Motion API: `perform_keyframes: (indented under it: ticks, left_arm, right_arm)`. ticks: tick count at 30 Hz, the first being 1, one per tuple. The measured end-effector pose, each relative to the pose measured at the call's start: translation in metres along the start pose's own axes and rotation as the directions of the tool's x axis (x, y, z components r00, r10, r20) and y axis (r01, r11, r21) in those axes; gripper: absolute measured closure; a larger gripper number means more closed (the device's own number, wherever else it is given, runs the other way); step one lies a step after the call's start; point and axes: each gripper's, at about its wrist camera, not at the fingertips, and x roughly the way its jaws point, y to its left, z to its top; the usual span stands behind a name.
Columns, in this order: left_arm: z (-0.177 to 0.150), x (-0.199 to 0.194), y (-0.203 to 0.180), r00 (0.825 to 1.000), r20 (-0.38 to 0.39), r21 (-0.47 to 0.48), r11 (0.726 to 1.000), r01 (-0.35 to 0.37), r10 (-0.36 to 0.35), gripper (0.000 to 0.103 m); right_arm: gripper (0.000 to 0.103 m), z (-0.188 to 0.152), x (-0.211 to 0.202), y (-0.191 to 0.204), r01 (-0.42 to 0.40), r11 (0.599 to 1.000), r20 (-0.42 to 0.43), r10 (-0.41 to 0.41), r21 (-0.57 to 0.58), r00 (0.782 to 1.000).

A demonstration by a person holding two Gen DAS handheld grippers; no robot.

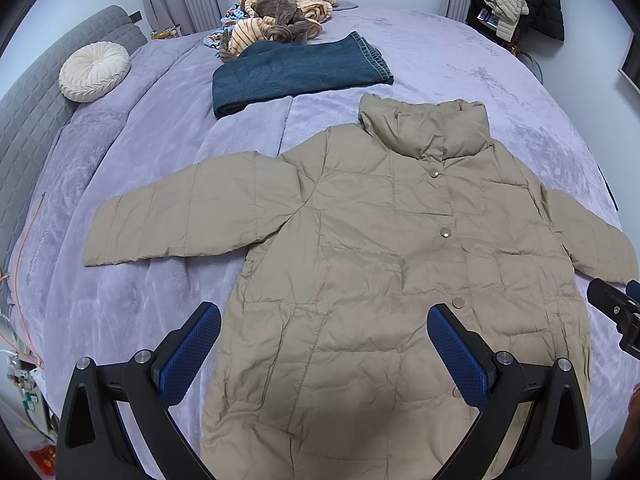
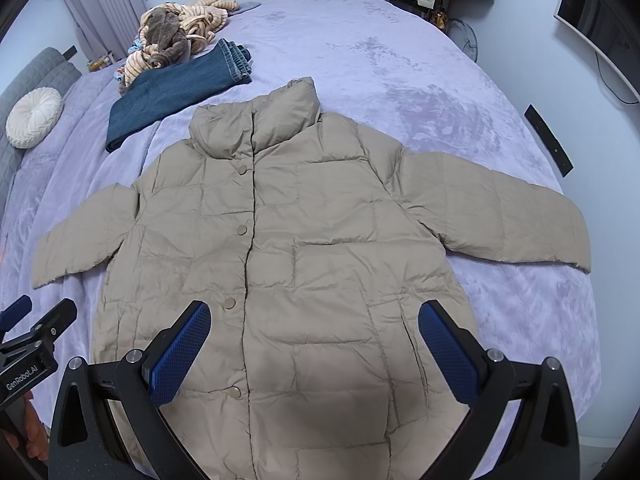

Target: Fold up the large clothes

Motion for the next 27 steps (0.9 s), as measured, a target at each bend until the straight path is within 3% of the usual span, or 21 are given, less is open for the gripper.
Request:
perform_keyframes:
  ticks: [27]
  left_arm:
    - [-0.003,0.0051,0.0035,1.0,-0.01,-0.001,1.0,0.006,-0.006,0.0]
  right_arm:
    - [0.0,0.0031,0.0051,0.0037,0.005,1.0,-0.006,-0.005,-0.011,1.0]
